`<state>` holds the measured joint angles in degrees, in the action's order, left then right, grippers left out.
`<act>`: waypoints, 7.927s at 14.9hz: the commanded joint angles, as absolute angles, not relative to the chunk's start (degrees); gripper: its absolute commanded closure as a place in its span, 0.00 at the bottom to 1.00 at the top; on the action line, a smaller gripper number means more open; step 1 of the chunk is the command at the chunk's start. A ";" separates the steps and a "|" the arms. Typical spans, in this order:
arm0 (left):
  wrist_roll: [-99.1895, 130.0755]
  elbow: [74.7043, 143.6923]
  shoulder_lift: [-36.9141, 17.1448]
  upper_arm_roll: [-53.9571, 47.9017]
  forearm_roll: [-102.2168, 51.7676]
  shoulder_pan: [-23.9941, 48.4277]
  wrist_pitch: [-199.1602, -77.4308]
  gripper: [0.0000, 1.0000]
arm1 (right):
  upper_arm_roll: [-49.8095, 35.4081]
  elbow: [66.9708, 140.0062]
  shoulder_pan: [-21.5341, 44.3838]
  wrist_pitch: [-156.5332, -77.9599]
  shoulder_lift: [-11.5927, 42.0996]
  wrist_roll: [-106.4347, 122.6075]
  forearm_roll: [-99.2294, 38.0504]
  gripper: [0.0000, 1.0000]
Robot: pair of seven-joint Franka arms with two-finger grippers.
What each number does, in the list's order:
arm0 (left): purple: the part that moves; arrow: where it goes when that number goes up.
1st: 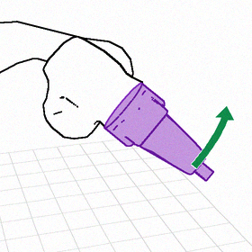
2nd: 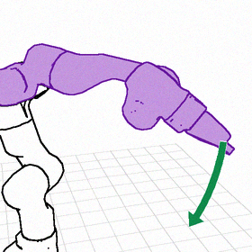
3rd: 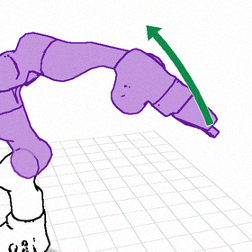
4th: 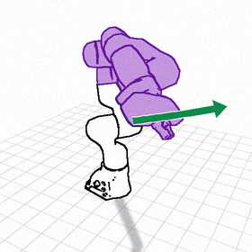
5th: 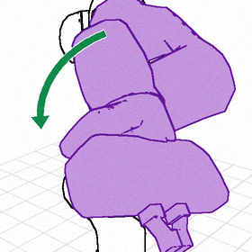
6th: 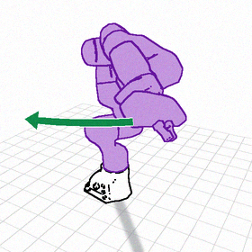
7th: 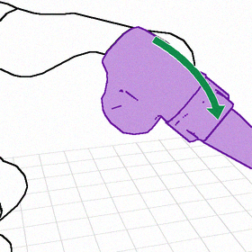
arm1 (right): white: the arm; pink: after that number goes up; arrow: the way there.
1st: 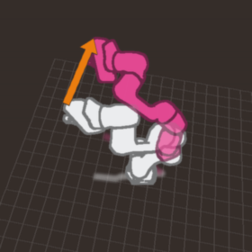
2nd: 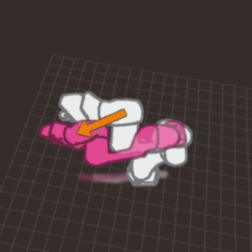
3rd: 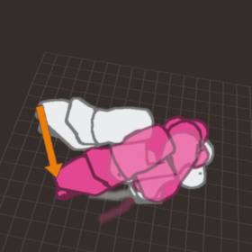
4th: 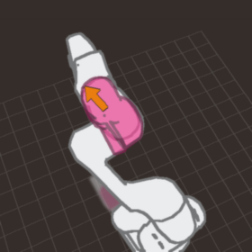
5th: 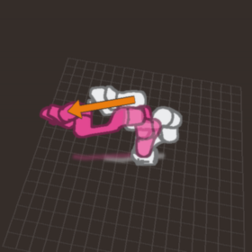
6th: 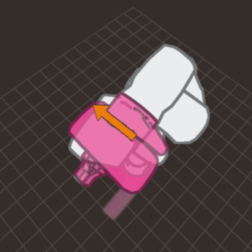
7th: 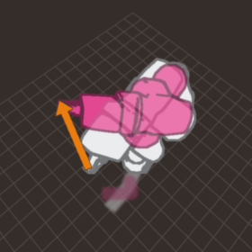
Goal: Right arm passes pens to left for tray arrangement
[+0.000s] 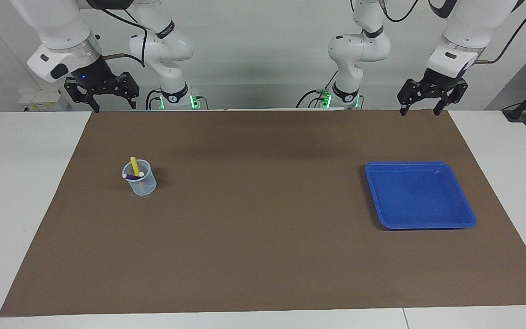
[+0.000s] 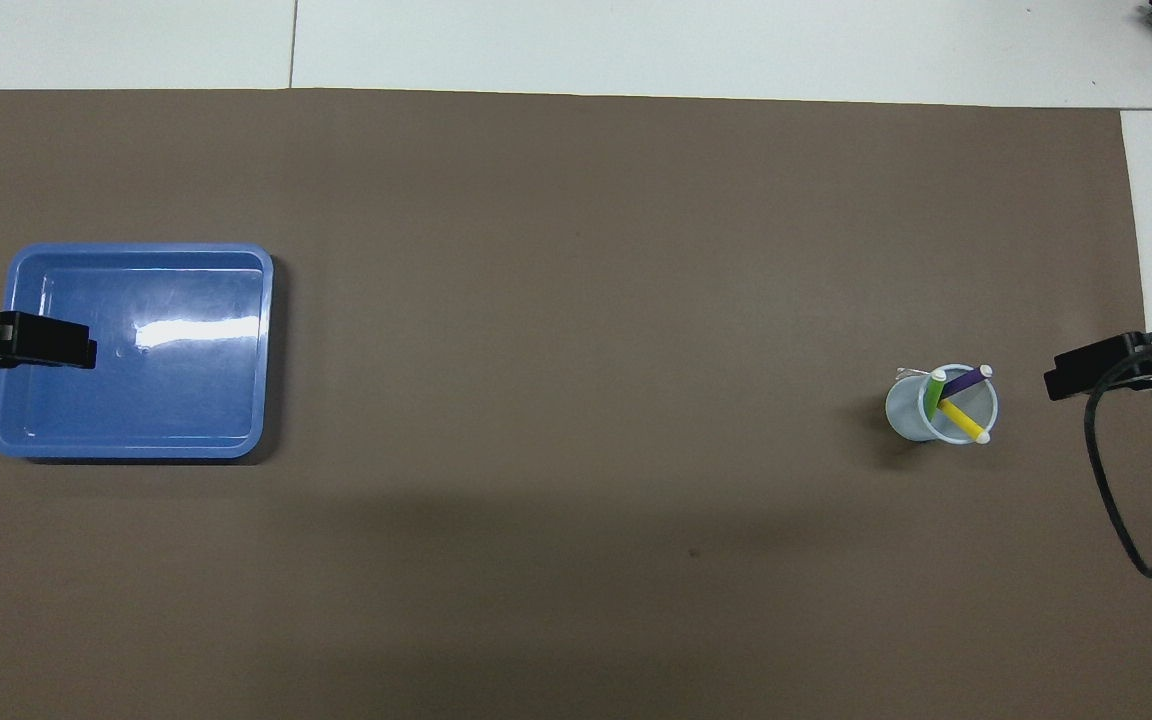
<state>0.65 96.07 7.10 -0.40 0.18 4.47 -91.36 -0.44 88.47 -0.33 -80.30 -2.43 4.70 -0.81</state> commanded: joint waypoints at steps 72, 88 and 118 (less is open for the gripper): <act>60.47 125.51 22.59 -9.93 -43.67 9.85 -114.61 0.00 | -0.61 118.65 -2.72 -117.16 4.31 32.52 -0.53 1.00; 68.28 124.10 22.15 -9.93 -41.75 9.58 -112.24 0.00 | -0.88 97.65 -2.55 -100.02 -0.96 18.68 -10.33 1.00; 105.12 125.87 13.81 -11.69 -43.68 26.02 -153.18 0.03 | -14.06 110.83 13.97 -140.28 -5.27 -48.69 -41.66 1.00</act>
